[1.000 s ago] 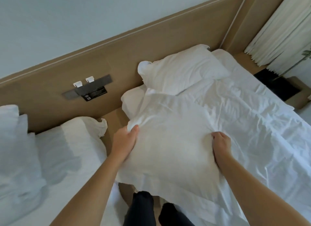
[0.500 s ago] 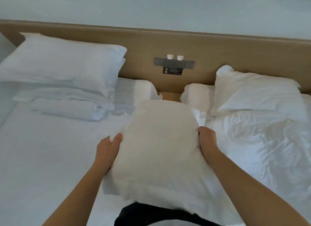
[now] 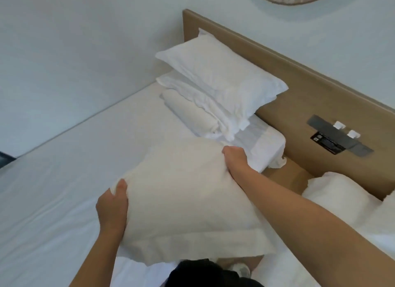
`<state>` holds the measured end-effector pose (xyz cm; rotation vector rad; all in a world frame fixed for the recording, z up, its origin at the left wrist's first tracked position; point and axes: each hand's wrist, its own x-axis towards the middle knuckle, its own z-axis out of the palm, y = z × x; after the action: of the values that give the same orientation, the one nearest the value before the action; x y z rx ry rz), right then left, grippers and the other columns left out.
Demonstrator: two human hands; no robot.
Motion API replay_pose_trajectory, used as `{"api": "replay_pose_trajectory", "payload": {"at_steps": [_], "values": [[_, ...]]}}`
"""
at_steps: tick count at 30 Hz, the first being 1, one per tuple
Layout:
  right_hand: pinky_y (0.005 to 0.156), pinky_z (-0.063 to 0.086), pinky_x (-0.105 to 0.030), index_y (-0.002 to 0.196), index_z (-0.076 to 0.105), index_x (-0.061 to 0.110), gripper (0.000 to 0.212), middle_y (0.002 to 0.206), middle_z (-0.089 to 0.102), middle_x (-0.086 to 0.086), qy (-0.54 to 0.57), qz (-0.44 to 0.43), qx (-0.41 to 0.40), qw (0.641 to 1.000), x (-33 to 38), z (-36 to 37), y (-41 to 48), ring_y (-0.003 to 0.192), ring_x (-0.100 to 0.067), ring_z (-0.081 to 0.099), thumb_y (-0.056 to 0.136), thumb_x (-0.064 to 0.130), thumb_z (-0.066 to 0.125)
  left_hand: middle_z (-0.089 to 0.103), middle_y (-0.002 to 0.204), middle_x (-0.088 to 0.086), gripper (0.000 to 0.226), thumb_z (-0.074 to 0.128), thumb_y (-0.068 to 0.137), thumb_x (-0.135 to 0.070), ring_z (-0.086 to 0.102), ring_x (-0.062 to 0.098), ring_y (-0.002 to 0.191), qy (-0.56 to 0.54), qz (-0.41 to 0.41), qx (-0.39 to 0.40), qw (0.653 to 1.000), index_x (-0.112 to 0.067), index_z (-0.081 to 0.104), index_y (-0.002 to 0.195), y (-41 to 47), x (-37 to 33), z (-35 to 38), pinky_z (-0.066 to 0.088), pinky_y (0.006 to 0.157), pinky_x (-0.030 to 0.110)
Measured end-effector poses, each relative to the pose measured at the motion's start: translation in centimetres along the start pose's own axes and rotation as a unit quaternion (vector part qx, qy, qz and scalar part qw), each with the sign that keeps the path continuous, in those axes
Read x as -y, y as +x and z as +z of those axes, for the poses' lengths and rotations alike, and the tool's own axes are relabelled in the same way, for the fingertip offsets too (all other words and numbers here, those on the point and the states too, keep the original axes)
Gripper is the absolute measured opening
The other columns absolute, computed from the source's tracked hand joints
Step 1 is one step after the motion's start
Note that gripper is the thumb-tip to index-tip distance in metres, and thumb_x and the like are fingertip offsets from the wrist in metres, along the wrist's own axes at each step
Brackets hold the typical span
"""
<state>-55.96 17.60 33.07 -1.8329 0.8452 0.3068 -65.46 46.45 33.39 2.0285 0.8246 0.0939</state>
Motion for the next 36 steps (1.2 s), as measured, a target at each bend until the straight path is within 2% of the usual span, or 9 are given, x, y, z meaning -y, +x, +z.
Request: {"api": "replay_pose_trajectory", "payload": {"at_steps": [6,9,11,13,15,17,21,30,36], "values": [[0.052,0.028,-0.029,0.072,0.047,0.012,0.018,0.068,0.046,0.000,-0.099,-0.116,0.062,0.986,9.2,5.9,0.4,0.059,-0.019,0.041,0.090,0.011,0.045,0.052,0.064,0.009,0.045,0.048,0.096,-0.037,0.051,0.031,0.067,-0.095,-0.021,-0.133,0.986,-0.009,0.045,0.060,1.6,0.2,-2.3,0.042,0.067,0.042],[0.055,0.033,-0.030,0.072,0.043,0.014,0.018,0.071,0.051,-0.003,-0.133,-0.186,0.078,0.970,10.9,6.6,1.6,0.059,-0.019,0.043,0.089,0.011,0.041,0.061,0.083,0.013,0.046,0.041,0.095,-0.046,0.059,0.036,0.086,-0.043,-0.038,-0.135,0.989,-0.005,0.057,0.082,3.2,1.0,-1.0,0.045,0.076,0.044],[0.073,0.048,-0.033,0.090,0.056,0.011,0.019,0.093,0.063,-0.005,-0.196,-0.210,0.113,0.951,11.0,6.1,2.5,0.080,-0.023,0.059,0.095,0.018,0.039,0.058,0.109,0.012,0.048,0.039,0.097,-0.048,0.054,0.037,0.107,0.091,-0.088,-0.063,0.990,-0.007,0.051,0.118,4.4,2.1,0.5,0.040,0.087,0.044],[0.093,0.044,-0.040,0.124,0.053,0.016,0.033,0.117,0.057,-0.003,-0.330,-0.227,0.122,0.908,9.7,5.1,3.1,0.109,-0.026,0.056,0.100,0.032,0.038,0.046,0.135,0.016,0.061,0.042,0.096,-0.051,0.043,0.037,0.126,0.217,-0.115,0.028,0.969,-0.010,0.034,0.139,5.3,3.0,2.1,0.031,0.101,0.052],[0.101,0.035,-0.044,0.142,0.039,0.023,0.045,0.135,0.050,-0.004,-0.456,-0.254,0.095,0.848,6.9,3.4,3.5,0.125,-0.028,0.046,0.102,0.042,0.034,0.036,0.146,0.015,0.066,0.043,0.096,-0.050,0.034,0.035,0.135,0.291,-0.094,0.066,0.950,-0.011,0.026,0.146,5.6,3.1,4.0,0.023,0.108,0.057],[0.109,0.026,-0.049,0.149,0.030,0.026,0.051,0.150,0.038,-0.005,-0.504,-0.260,0.077,0.820,3.0,1.2,3.8,0.137,-0.028,0.035,0.102,0.046,0.032,0.031,0.152,0.013,0.066,0.042,0.097,-0.048,0.028,0.033,0.139,0.346,-0.036,0.084,0.934,-0.011,0.024,0.148,5.1,2.4,6.3,0.019,0.111,0.060],[0.116,0.013,-0.053,0.151,0.022,0.030,0.053,0.160,0.020,-0.002,-0.525,-0.179,0.064,0.829,-4.5,-5.4,5.2,0.147,-0.026,0.017,0.102,0.050,0.028,0.020,0.158,0.011,0.064,0.036,0.099,-0.046,0.015,0.029,0.146,0.426,0.080,0.159,0.887,-0.015,0.017,0.152,3.1,-1.1,12.6,0.009,0.112,0.062],[0.115,0.022,-0.052,0.148,0.029,0.029,0.055,0.156,0.032,0.000,-0.423,0.078,-0.074,0.900,-19.4,-27.5,6.3,0.142,-0.026,0.031,0.100,0.056,0.030,0.017,0.160,0.007,0.064,0.035,0.099,-0.046,0.012,0.027,0.147,0.491,0.355,0.288,0.742,-0.019,0.016,0.153,-9.4,-13.0,34.6,0.009,0.114,0.063],[0.108,0.031,-0.047,0.148,0.029,0.025,0.052,0.149,0.041,-0.003,-0.245,0.216,-0.161,0.931,-29.7,-40.1,4.4,0.136,-0.026,0.039,0.101,0.048,0.034,0.015,0.161,0.004,0.061,0.028,0.099,-0.052,0.011,0.027,0.148,0.516,0.515,0.354,0.587,-0.025,0.016,0.152,-24.7,-18.2,48.6,0.008,0.115,0.062]]}}
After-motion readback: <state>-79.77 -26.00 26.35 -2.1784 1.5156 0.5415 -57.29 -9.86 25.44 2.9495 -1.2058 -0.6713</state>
